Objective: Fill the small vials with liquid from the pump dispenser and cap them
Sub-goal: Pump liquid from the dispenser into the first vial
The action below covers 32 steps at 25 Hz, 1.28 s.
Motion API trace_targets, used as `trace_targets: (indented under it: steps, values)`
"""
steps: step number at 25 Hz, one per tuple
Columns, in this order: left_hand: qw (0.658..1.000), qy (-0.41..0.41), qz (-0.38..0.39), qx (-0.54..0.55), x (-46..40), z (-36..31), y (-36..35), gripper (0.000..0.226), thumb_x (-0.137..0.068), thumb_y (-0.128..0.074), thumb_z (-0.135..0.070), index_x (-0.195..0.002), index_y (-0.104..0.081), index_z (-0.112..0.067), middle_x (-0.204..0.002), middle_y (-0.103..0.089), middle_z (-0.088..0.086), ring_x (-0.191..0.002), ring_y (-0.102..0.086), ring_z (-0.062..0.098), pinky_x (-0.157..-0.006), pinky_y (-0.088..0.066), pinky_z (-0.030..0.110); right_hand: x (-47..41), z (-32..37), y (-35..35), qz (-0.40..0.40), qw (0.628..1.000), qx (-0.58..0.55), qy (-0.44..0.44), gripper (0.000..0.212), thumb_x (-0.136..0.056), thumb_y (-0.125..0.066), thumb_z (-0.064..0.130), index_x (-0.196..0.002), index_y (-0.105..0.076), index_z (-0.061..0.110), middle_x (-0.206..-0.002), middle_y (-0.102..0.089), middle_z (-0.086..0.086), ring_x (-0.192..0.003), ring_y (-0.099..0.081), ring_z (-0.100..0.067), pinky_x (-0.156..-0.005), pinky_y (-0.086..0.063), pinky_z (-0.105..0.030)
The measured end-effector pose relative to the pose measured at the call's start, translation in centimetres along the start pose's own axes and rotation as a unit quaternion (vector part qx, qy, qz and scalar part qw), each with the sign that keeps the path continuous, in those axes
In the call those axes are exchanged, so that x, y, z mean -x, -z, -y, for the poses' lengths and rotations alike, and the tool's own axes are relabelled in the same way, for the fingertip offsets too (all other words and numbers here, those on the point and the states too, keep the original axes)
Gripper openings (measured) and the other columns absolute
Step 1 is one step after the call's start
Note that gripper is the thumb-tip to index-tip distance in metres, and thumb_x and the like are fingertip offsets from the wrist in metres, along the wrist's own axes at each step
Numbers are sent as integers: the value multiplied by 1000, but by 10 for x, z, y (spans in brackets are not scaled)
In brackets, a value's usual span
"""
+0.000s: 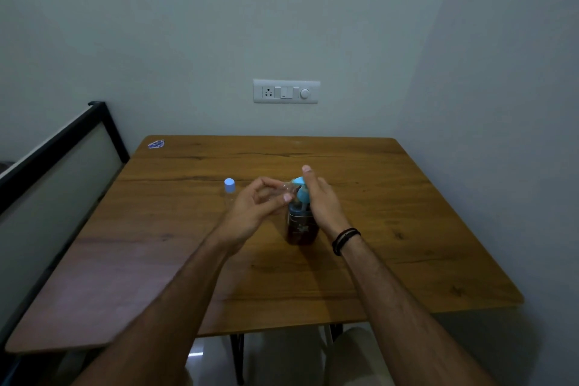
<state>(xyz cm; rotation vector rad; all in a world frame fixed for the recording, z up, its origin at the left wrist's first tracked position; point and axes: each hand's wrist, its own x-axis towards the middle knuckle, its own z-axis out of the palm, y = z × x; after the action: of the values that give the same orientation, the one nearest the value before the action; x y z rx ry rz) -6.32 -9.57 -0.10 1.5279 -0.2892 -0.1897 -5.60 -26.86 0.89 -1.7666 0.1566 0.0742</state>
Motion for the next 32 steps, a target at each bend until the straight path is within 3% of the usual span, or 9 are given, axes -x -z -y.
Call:
trace_targets:
  steps: [2,6,8,11,15,18,20,23,32]
  values:
    - [981,-51,0,-189,-7,-9,3,23,-97,-69,-27,-118,-61,-23,-113,-70,-5,-107,-66,9,-90,-58,37,-2,-2,0,-2,1000,4,3,64,-95,-40,74,-128,-55,22,-118,-63,1,-105,-62,-14,-84,-51,-35]
    - [855,-123,-61,-500,-17,-20,-19,13,-98,-58,-35,-102,-50,-26,-90,-61,-10,-81,-60,8,-69,-54,32,-4,-2,-2,-5,1000,15,10,61,-94,-39,76,-113,-63,23,-108,-68,-1,-99,-66,-13,-81,-54,-34]
    - [830,-125,-108,-532,-23,-13,-31,16,-97,-57,-37,-97,-46,-25,-79,-58,-10,-70,-58,10,-64,-56,35,-2,0,-1,-9,1000,11,26,55,-98,-40,70,-100,-66,22,-103,-69,-4,-95,-67,-13,-82,-53,-34]
    - [843,-96,-139,-510,-27,-6,-37,16,-97,-59,-33,-98,-46,-23,-82,-63,-6,-71,-63,13,-64,-59,38,2,4,2,7,999,-13,37,41,-102,-41,62,-101,-65,29,-107,-68,0,-99,-66,-14,-82,-54,-31]
    - [847,-82,-169,-497,-30,-4,-39,30,-100,-60,-29,-127,-49,-23,-98,-73,-1,-84,-71,19,-68,-60,36,3,5,5,18,999,-27,39,34,-103,-41,58,-113,-58,31,-110,-64,2,-96,-65,-11,-71,-50,-25]
    - [788,-71,-212,-573,-43,-5,-42,9,-97,-56,-32,-101,-57,-23,-79,-70,-1,-69,-67,22,-65,-57,38,-1,2,4,14,999,-32,42,43,-102,-44,59,-112,-57,19,-111,-65,-3,-94,-64,-13,-74,-51,-29]
    - [765,-51,-226,-601,-49,-5,-44,19,-97,-55,-33,-82,-53,-22,-67,-60,-4,-60,-59,20,-63,-53,35,-3,0,4,6,998,-35,45,40,-103,-45,56,-105,-53,17,-105,-64,-2,-86,-63,-8,-71,-51,-25]
    - [798,-39,-219,-561,-47,-2,-48,19,-99,-55,-33,-86,-50,-21,-71,-58,-4,-65,-60,20,-63,-56,38,-5,1,4,2,998,-33,51,41,-104,-45,54,-110,-49,14,-104,-63,-1,-78,-62,1,-62,-49,-18]
    - [843,-25,-216,-492,-43,3,-48,17,-96,-57,-24,-80,-52,-19,-72,-59,-3,-71,-63,20,-64,-58,42,-9,1,5,8,995,8,97,22,-108,-39,47,-116,-45,27,-101,-59,0,-83,-58,-13,-69,-51,-32]
